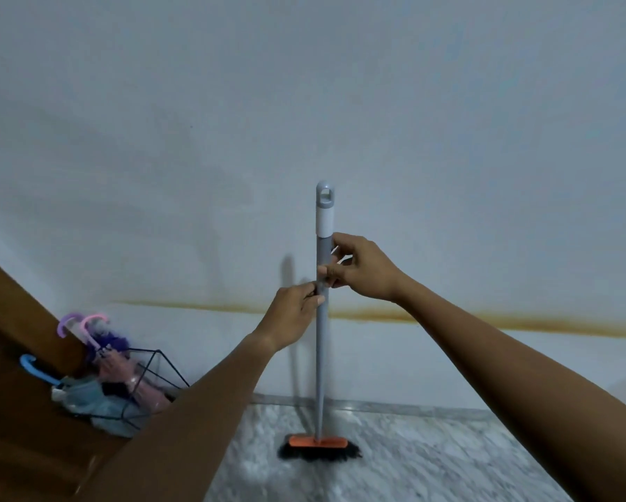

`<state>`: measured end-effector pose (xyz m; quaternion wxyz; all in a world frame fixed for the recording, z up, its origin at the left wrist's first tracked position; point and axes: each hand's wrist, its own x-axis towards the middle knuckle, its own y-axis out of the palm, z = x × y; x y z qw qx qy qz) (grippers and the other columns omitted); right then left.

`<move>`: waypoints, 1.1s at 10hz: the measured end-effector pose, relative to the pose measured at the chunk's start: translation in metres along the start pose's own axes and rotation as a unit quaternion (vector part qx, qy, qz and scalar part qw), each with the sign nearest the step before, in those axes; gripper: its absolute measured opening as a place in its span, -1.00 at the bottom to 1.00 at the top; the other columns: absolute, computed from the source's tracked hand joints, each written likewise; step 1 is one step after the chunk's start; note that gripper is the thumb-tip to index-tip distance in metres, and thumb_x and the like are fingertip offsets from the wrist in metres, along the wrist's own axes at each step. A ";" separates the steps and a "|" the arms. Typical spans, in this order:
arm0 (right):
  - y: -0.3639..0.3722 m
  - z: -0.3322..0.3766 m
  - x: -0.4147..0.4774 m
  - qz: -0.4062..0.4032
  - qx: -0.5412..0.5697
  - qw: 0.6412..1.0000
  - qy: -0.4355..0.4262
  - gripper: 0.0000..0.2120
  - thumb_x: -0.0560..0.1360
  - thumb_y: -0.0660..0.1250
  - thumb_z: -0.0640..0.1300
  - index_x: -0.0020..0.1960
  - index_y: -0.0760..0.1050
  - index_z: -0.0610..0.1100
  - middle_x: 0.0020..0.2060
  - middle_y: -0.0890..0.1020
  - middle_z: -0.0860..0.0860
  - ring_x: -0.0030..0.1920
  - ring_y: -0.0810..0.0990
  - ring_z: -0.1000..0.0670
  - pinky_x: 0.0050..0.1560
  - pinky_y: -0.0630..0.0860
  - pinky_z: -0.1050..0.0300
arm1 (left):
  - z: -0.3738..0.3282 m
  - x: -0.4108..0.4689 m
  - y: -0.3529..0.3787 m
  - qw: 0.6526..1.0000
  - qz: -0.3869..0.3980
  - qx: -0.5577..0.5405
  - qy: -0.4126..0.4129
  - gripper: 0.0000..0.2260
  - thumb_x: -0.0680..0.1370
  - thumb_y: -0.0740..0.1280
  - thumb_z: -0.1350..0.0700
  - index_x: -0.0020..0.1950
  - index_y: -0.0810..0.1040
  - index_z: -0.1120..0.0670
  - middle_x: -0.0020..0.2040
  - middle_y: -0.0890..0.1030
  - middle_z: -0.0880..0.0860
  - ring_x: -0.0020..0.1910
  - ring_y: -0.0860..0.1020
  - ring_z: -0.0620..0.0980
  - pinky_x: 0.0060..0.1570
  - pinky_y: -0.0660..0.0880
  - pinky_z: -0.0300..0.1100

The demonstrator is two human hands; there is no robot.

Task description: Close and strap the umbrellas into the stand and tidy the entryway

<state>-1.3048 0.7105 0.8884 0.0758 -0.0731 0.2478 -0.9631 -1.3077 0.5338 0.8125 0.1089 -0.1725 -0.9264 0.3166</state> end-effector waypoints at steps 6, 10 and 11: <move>-0.045 -0.070 0.055 -0.084 0.053 0.992 0.081 -0.80 0.49 0.51 -0.15 -0.01 0.60 -0.27 -0.25 0.70 -0.13 -0.20 0.72 -0.16 -0.07 0.69 -0.09 | 0.005 0.091 0.047 0.995 -0.043 -0.071 -0.046 -0.86 0.61 0.31 0.16 0.05 0.67 0.10 -0.43 0.54 -0.22 -0.39 0.49 -0.28 -0.35 0.30 -0.43; -0.042 -0.050 0.018 -0.123 0.003 0.988 0.092 -0.65 0.45 0.52 0.07 0.16 0.57 -0.05 -0.09 0.68 0.04 -0.18 0.71 -0.02 -0.03 0.67 -0.05 | -0.010 0.055 0.024 0.991 -0.045 -0.083 -0.091 -0.70 0.59 0.36 -0.01 0.30 0.60 0.04 0.18 0.67 0.02 0.18 0.63 -0.03 0.26 0.51 -0.09; -0.041 -0.028 -0.006 -0.148 -0.045 0.984 0.093 -0.59 0.44 0.49 0.15 0.23 0.54 0.04 0.08 0.64 0.05 -0.03 0.65 0.02 0.01 0.63 0.01 | -0.023 0.029 0.008 0.991 -0.044 -0.090 -0.091 -0.66 0.59 0.35 -0.06 0.33 0.57 0.01 0.24 0.63 -0.01 0.21 0.61 -0.04 0.29 0.49 -0.07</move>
